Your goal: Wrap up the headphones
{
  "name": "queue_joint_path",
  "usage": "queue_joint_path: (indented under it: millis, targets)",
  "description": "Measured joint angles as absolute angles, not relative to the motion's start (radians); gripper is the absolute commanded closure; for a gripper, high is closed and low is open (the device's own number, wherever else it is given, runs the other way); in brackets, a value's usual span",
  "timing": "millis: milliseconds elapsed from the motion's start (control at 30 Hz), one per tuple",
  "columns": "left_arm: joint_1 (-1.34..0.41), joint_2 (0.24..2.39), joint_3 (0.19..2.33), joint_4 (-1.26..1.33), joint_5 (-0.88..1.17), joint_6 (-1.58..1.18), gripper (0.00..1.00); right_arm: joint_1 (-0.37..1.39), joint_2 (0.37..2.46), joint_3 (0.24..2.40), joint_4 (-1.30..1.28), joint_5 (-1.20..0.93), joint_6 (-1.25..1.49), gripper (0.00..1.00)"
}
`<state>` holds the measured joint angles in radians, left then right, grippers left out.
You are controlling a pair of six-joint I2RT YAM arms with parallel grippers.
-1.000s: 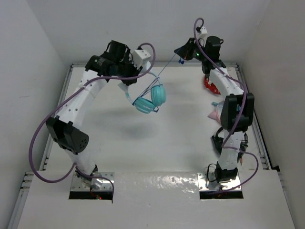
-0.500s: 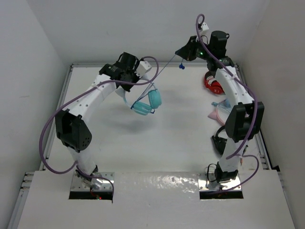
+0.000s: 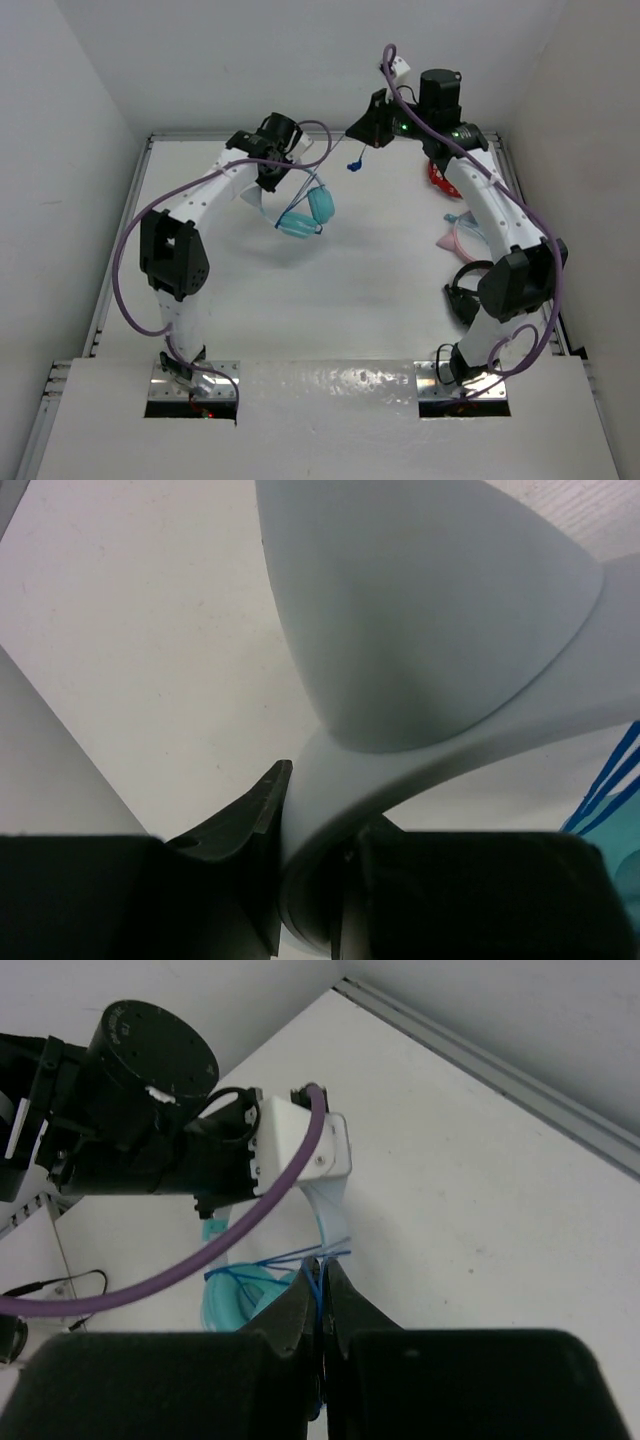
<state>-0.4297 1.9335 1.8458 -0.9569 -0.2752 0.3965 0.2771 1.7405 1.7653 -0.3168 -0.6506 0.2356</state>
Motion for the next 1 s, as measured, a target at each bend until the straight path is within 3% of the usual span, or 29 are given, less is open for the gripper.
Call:
queue_joint_path:
  millis: [500,733,1000]
  targets:
    - [-0.406,1.967,1.911,-1.014,-0.219,0.355,1.00,0.274,1.694,1.769,-0.460,-0.419,0.196,1.00]
    - [-0.407,1.977,1.882,-0.963,-0.239,0.348,1.00,0.305,1.709,1.824,-0.483,-0.427,0.241,1.00]
    - [-0.374,2.188,2.204,-1.055,-0.099,0.228,1.00,0.451,1.712,1.758,-0.295,-0.578,0.501,1.00]
